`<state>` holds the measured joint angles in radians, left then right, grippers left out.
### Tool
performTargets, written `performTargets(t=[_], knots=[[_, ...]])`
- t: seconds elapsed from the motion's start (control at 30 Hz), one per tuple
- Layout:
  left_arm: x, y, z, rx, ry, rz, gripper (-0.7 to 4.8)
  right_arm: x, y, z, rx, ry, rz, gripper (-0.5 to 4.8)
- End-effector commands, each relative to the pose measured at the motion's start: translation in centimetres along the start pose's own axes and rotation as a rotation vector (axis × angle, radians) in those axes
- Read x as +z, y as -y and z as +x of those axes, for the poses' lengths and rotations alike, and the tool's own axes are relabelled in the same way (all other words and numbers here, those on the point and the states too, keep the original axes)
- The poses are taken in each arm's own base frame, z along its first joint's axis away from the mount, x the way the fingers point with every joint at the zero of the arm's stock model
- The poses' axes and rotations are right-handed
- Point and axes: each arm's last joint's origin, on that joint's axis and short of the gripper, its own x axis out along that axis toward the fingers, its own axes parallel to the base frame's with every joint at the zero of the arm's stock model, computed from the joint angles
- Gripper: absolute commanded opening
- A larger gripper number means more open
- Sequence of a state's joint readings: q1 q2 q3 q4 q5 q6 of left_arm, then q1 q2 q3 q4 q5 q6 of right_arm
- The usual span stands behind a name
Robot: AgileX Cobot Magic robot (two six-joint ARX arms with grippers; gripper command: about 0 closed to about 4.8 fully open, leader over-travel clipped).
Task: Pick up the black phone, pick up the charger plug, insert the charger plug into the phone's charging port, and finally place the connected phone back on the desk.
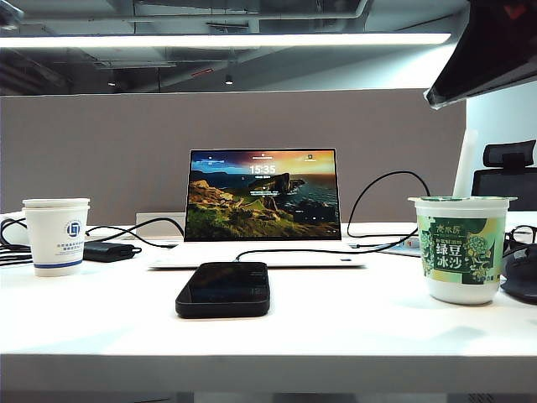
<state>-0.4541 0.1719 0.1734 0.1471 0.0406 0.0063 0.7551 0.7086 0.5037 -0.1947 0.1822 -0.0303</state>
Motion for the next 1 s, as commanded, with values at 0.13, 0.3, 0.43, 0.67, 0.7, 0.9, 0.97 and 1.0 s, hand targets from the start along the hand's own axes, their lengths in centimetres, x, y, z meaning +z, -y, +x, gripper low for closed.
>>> performTargets(t=[0.13, 0.3, 0.43, 0.67, 0.7, 0.9, 0.97, 1.0], knots=[[0.5, -1.4, -1.0, 0.156, 0.078, 0.030, -0.06, 0.2, 0.0, -0.1, 0.000, 0.017, 0.007, 0.00], [0.0, -2.4, -1.3, 0.269, 0.068, 0.050, -0.06, 0.2, 0.0, -0.1, 0.001, 0.017, 0.007, 0.00], [-1.1, -3.2, -1.5, 0.354, 0.041, 0.060, -0.06, 0.2, 0.0, -0.1, 0.001, 0.016, 0.006, 0.00], [-2.8, -4.0, -2.0, 0.440, 0.021, 0.070, -0.06, 0.2, 0.0, -0.1, 0.000, 0.017, 0.007, 0.00], [-3.0, -4.0, -2.0, 0.443, 0.021, 0.071, -0.06, 0.2, 0.0, -0.1, 0.000, 0.017, 0.007, 0.00], [-4.3, -4.1, -2.1, 0.441, -0.021, 0.055, -0.06, 0.2, 0.0, -0.1, 0.001, 0.017, 0.007, 0.00], [-4.3, -4.1, -2.1, 0.443, -0.024, 0.054, -0.06, 0.2, 0.0, -0.1, 0.001, 0.016, 0.006, 0.00], [-4.3, -4.1, -2.1, 0.444, -0.024, 0.054, -0.06, 0.2, 0.0, -0.1, 0.001, 0.016, 0.007, 0.00]])
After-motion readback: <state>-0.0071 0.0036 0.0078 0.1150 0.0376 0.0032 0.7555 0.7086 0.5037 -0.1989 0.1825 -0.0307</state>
